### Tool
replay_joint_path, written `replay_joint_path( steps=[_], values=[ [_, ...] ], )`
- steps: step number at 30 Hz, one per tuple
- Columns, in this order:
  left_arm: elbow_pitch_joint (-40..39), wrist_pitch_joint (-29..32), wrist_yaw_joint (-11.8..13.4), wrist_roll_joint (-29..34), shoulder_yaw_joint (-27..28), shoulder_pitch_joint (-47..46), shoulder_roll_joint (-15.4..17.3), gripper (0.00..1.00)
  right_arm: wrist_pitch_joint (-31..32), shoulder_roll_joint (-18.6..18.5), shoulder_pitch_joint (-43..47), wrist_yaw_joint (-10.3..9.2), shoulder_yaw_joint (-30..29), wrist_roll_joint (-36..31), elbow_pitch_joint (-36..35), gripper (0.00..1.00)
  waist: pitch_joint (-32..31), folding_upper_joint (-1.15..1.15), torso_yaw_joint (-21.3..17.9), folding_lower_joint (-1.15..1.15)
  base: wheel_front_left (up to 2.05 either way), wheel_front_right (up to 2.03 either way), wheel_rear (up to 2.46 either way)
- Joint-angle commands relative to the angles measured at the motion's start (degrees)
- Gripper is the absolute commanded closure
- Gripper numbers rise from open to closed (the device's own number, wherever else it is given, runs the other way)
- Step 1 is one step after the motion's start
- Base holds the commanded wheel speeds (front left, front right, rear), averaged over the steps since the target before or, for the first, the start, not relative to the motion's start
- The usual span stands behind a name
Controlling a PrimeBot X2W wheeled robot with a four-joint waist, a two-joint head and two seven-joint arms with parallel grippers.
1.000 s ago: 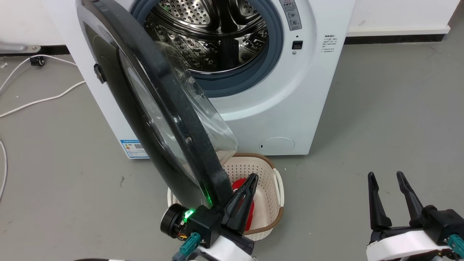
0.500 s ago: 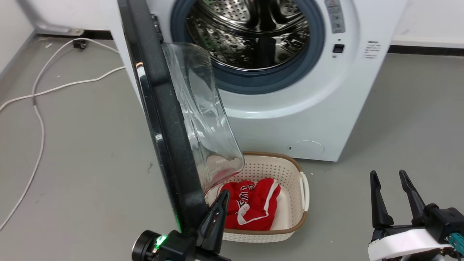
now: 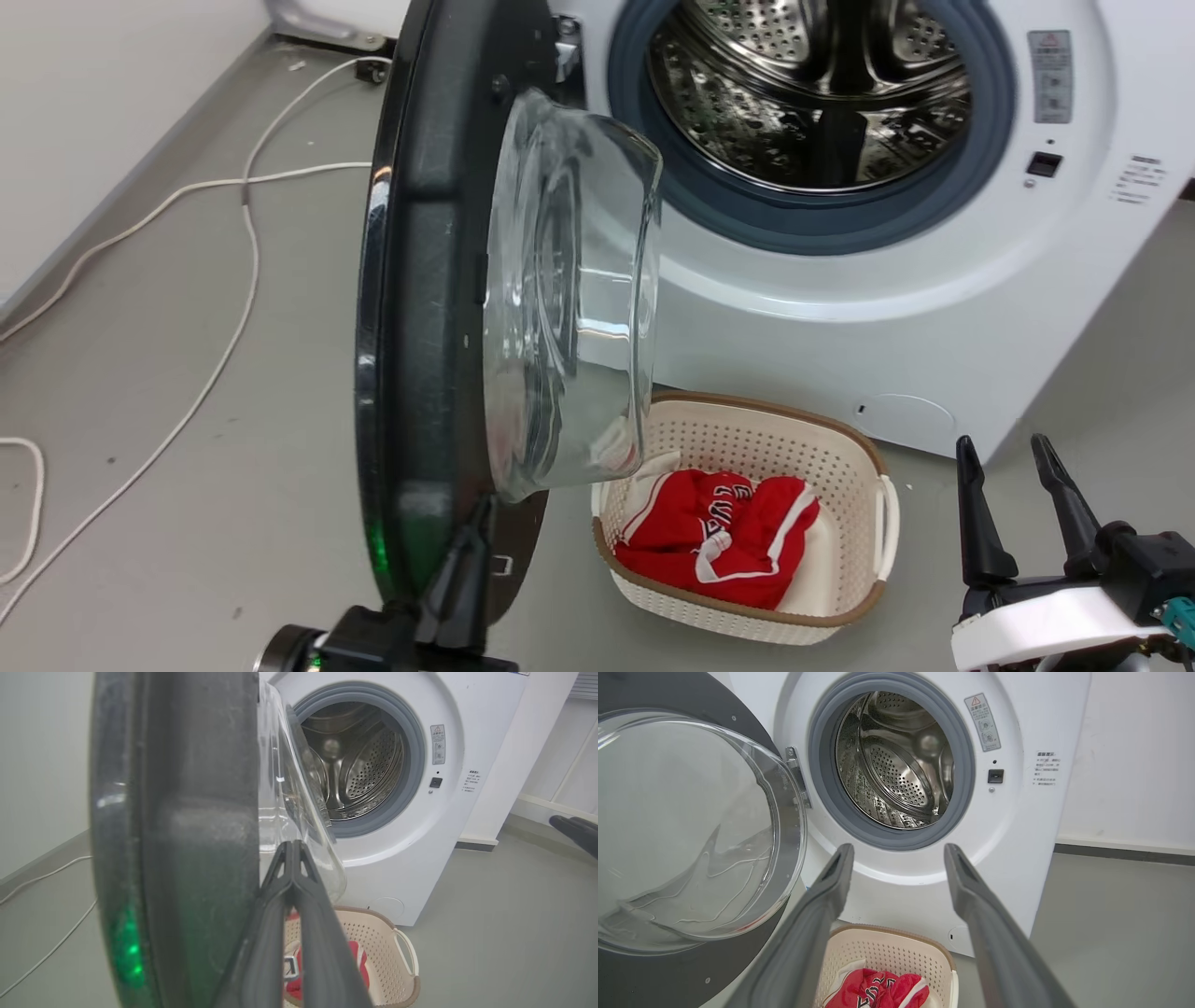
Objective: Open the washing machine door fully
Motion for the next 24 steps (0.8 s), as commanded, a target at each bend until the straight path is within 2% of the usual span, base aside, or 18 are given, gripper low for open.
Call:
replay_joint_path(
  steps=[1, 5, 9, 18, 24],
  values=[
    [-0.33, -0.08, 0.83, -0.40, 1.32, 0.79, 0.75, 1.00, 0.00, 0.08, -0.04, -0.03, -0.04, 0.20, 0.04, 0.00, -0.03, 0.00, 1.35, 0.00, 0.00, 0.00, 0.00],
    [-0.42, -0.50, 1.51, -1.08, 3.97, 0.78, 2.29, 1.00, 0.01, 0.07, -0.03, -0.04, -0.24, 0.29, 0.10, 0.00, 0.10, 0.00, 2.65, 0.00, 0.00, 0.00, 0.00],
    [1.79, -1.03, 1.05, -2.44, 6.67, -0.80, 3.74, 1.00, 0.07, 0.07, -0.38, -0.04, -0.14, 0.44, 0.04, 0.00, 0.45, 0.00, 3.31, 0.00, 0.00, 0.00, 0.00],
    [9.74, -3.53, 0.52, -6.03, 13.02, -5.45, 4.92, 1.00, 0.65, 0.06, -1.36, -0.04, 1.15, 0.77, -0.34, 0.00, 2.03, 0.00, 2.36, 0.00, 0.00, 0.00, 0.00],
    [15.13, -4.41, 0.28, -8.40, 19.36, -9.32, 5.85, 1.00, 1.47, 0.07, -2.07, -0.03, 0.33, 0.17, -1.05, 0.00, 3.99, 0.00, 1.70, 0.00, 0.00, 0.00, 0.00]
  ],
)
